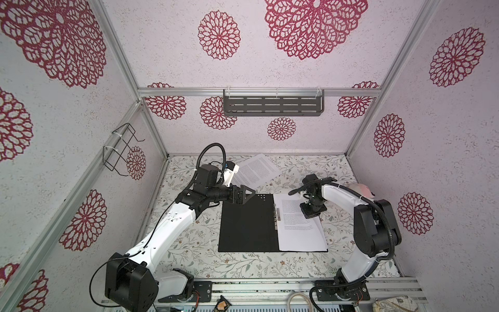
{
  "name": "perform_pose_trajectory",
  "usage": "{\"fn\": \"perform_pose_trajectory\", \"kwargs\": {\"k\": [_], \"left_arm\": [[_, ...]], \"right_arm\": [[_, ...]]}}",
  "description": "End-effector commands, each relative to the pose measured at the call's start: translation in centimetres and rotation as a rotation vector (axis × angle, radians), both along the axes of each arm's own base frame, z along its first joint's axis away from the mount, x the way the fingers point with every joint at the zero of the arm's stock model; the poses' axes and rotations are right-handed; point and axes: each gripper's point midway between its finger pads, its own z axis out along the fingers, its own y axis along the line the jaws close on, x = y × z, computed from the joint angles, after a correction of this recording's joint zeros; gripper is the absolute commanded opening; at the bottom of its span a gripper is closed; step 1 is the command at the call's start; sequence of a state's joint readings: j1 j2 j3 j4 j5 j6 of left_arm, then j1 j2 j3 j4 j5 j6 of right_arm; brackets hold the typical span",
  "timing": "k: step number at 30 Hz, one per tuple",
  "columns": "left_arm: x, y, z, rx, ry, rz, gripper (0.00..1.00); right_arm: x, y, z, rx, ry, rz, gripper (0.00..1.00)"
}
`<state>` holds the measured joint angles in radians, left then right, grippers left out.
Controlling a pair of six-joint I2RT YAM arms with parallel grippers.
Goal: Put the files into the folder
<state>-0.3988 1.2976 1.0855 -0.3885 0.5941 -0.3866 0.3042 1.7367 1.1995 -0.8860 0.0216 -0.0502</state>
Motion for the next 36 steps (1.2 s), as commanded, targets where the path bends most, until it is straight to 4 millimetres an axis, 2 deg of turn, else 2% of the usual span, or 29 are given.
{"fn": "perform_pose_trajectory", "kwargs": {"k": [1, 11, 36], "left_arm": [[0.10, -0.26, 0.59, -0.001, -0.021, -0.022, 0.99], [0.16, -0.27, 0.43, 0.000, -0.012, -0.019, 0.99], [0.24, -0.30, 0.16, 0.005, -0.001, -0.021, 0.99]], "right_arm": [[0.11, 0.14, 1.39, 0.011, -0.038, -0.010, 0.00], [0.31, -0.03, 1.31, -0.001, -0.042, -0.024, 0.00], [0.69, 0.16, 1.11, 0.005, -0.044, -0.037, 0.09]]}}
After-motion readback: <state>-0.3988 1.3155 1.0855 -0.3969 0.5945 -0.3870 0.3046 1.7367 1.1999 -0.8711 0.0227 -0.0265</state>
